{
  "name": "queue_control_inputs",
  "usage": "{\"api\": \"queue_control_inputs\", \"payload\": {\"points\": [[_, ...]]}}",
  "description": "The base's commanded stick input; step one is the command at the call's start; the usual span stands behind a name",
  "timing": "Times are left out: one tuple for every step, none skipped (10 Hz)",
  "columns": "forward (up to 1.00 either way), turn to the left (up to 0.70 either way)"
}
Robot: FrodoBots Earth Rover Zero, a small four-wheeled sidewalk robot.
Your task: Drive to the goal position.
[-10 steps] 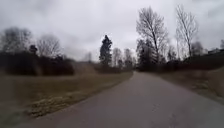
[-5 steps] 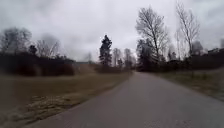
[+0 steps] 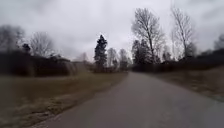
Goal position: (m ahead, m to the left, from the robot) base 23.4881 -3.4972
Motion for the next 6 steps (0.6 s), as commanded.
{"api": "queue_control_inputs", "payload": {"points": [[0.45,-0.27],[0.45,-0.27],[0.45,-0.27],[0.45,-0.25],[0.45,-0.02],[0.45,0.00]]}}
